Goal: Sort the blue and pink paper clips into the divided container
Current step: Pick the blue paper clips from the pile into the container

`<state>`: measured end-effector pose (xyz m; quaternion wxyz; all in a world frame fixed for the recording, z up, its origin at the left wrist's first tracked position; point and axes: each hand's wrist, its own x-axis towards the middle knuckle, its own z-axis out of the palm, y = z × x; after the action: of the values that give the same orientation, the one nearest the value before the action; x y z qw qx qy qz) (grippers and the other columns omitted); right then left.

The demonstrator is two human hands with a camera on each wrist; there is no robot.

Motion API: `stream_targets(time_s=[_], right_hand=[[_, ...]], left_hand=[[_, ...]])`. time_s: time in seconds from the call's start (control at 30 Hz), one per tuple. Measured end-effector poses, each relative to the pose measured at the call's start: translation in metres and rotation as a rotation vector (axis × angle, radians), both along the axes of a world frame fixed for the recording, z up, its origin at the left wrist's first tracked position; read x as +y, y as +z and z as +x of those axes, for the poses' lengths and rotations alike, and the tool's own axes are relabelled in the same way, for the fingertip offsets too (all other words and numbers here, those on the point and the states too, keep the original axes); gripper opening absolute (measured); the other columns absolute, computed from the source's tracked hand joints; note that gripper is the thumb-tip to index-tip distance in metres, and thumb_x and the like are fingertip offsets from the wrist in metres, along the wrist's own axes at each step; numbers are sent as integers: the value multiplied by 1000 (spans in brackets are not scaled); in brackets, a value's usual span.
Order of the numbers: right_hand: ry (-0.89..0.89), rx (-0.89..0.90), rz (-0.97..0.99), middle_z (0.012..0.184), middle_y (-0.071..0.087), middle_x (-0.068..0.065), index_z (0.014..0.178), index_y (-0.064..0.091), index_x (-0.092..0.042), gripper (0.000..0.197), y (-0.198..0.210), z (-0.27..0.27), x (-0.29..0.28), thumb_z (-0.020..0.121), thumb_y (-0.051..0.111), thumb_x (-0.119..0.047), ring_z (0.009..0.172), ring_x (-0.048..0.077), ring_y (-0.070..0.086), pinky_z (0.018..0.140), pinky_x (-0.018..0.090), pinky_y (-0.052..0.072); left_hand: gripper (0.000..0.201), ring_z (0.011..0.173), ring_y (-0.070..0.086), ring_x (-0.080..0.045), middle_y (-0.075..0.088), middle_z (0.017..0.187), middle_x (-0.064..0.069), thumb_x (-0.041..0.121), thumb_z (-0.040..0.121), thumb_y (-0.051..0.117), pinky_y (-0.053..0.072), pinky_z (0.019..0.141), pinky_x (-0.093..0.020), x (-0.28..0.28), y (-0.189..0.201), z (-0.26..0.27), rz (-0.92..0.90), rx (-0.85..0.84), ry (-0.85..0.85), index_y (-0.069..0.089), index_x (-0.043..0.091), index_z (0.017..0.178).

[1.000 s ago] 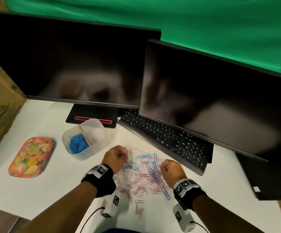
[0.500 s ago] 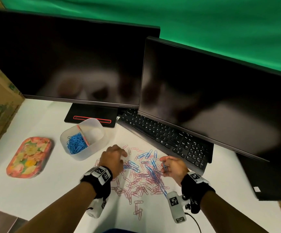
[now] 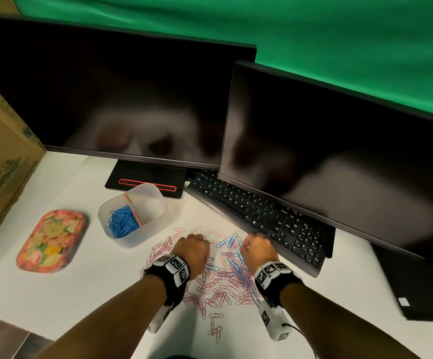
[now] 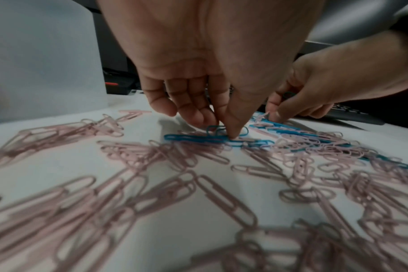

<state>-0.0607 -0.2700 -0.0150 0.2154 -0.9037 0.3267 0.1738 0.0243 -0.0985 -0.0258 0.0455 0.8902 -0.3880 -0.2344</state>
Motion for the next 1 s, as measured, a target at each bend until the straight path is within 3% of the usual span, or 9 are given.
stream_targets(time_s=[0.17,0.3,0.47,0.53,0.67,0.73,0.83,0.93,1.0], right_hand=[[8,-6,78,101,66,3,94,68,-19,14,-4,-2,6,91,55,-20,87,20,66,71,25,54],[-100,-144,250,81,67,-2,86,69,-20,11,-13,-13,5,85,59,-14,77,17,64,72,23,54],[-481,-314,816,58,46,3,96,60,-14,28,-8,-21,3,85,45,7,45,15,38,47,24,31],[-643,-388,1041,55,40,7,91,56,-9,28,0,-23,1,82,39,11,45,17,33,48,24,23],[-674,-428,1288,63,43,6,75,48,-12,19,10,-20,-3,84,34,-3,48,18,39,46,23,28],[-678,-442,1289,60,45,5,69,48,-13,25,9,-16,-4,92,38,-14,49,19,42,48,27,29],[-673,-410,1127,56,44,4,65,47,-13,35,7,-7,-5,99,42,-19,43,17,40,45,24,25],[-536,-315,853,59,42,2,71,54,-12,30,4,3,-6,97,39,-9,37,10,35,38,15,23],[-296,-237,527,71,57,1,83,64,-18,28,1,7,-8,96,41,-10,52,9,51,49,17,38]], left_hand=[[14,86,64,-23,68,88,2,16,83,52,51,75,-27,10,-4,8,-228,190,280,62,26,84],[24,71,62,-19,64,71,8,6,83,54,47,69,-21,3,0,14,-436,354,502,63,26,94],[33,62,64,-11,56,72,-5,-9,88,48,54,69,-25,-12,5,20,-653,824,763,66,18,96],[33,62,66,-16,56,75,-8,-14,89,44,57,65,-25,-17,10,19,-725,948,834,65,12,88],[27,59,61,-22,60,72,-10,-15,83,42,55,61,-29,-25,19,19,-771,1092,916,57,8,83],[19,58,56,-20,57,70,-9,-7,85,48,49,57,-26,-29,17,19,-697,1001,905,56,10,81],[6,67,55,-16,58,70,2,20,86,62,42,60,-21,-35,10,18,-454,572,699,59,17,82],[8,81,60,-20,65,84,1,29,86,61,45,71,-23,-39,5,12,-263,319,481,60,21,87],[14,93,61,-23,66,98,-2,31,89,58,49,78,-30,-41,4,7,-139,193,361,59,21,99]])
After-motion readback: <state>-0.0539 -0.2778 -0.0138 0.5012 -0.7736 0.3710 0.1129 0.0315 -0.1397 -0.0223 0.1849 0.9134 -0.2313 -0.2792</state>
